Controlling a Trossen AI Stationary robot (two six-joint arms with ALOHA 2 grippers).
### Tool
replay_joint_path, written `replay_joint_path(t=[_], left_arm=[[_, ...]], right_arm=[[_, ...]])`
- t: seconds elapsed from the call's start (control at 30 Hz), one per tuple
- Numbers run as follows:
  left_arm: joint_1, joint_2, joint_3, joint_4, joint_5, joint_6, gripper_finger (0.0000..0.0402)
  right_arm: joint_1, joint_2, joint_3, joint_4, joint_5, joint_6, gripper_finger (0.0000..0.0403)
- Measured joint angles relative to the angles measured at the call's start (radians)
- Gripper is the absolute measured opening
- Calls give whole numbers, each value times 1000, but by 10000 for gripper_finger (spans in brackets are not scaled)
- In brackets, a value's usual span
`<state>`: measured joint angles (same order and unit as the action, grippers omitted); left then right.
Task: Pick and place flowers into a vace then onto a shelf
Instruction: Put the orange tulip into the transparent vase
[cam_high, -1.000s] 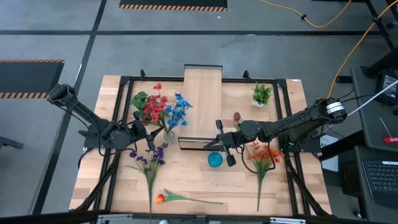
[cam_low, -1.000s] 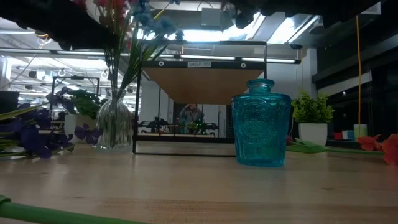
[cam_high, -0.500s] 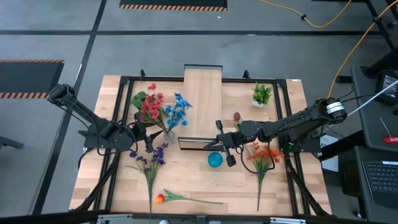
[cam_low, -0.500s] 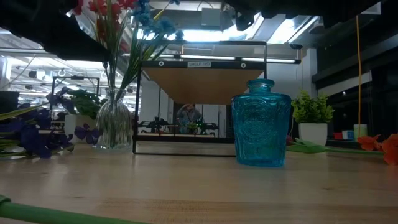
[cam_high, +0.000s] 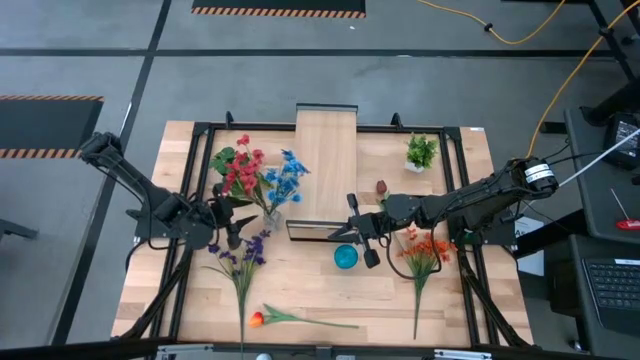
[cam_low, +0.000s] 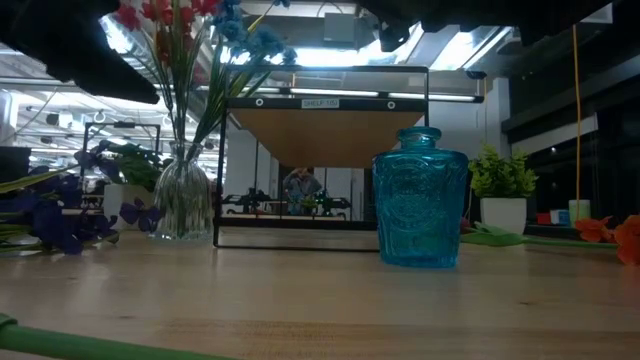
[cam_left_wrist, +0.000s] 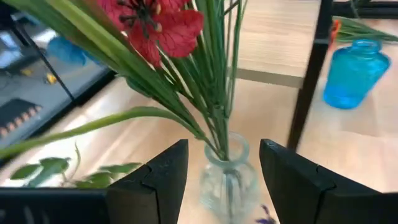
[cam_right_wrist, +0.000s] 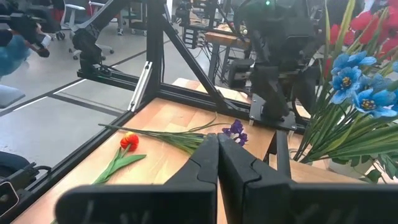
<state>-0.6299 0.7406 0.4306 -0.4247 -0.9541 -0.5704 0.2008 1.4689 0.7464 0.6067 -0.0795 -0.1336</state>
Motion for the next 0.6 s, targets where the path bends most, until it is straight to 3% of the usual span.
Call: replay_joint_path(t=[0.27, 0.47, 0.6], left_arm=[[-41, 7, 40, -13, 236, -71, 165], [-75, 79, 49, 43, 277, -124, 83], [-90, 158, 49, 117, 278, -124, 27]], right_arm=[[0, 0, 0, -9, 0, -1, 5], [23, -1, 0, -101, 12, 2, 5], [61, -1, 35, -218, 120, 51, 5]])
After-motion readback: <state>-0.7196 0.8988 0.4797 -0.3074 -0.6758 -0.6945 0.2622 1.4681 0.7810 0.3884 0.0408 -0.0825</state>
